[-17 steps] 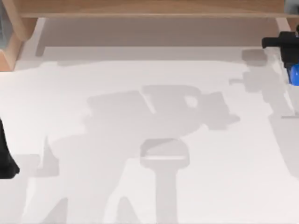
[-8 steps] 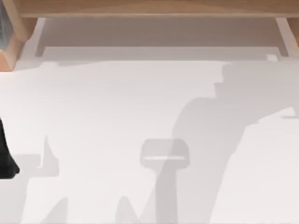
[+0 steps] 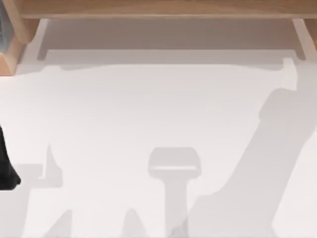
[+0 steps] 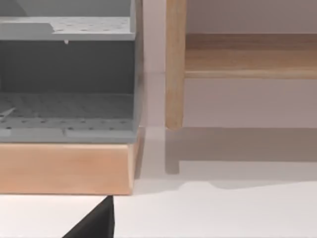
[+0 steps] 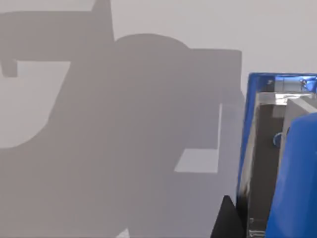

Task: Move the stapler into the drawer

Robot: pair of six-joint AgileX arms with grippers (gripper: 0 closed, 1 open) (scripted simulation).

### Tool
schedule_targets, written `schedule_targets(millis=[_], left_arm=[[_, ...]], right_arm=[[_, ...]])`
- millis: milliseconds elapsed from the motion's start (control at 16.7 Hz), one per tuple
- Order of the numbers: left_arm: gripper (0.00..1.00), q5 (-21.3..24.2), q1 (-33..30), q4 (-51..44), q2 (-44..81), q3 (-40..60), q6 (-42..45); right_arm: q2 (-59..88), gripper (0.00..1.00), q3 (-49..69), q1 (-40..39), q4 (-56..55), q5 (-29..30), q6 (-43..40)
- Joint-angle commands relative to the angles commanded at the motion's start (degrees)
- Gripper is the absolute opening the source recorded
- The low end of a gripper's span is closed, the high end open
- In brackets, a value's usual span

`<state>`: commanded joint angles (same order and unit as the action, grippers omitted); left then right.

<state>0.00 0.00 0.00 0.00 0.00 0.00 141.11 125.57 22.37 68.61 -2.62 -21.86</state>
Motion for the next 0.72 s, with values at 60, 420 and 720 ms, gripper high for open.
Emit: schedule_targets(millis=[60, 420, 720], left_arm=[[1.00, 0.00, 0.00, 0.00, 0.00, 0.00, 0.00], [1.00, 0.00, 0.00, 0.00, 0.00, 0.00, 0.00], [1.00, 0.00, 0.00, 0.00, 0.00, 0.00, 0.00]], right_arm=[[0.00, 0.00, 0.00, 0.00, 0.00, 0.00, 0.00], [0.22, 0.00, 0.22, -0.14, -0.58, -1.45, -0.74], [0.84, 0.00, -0.30, -0.87, -0.99, 1.15, -2.63]])
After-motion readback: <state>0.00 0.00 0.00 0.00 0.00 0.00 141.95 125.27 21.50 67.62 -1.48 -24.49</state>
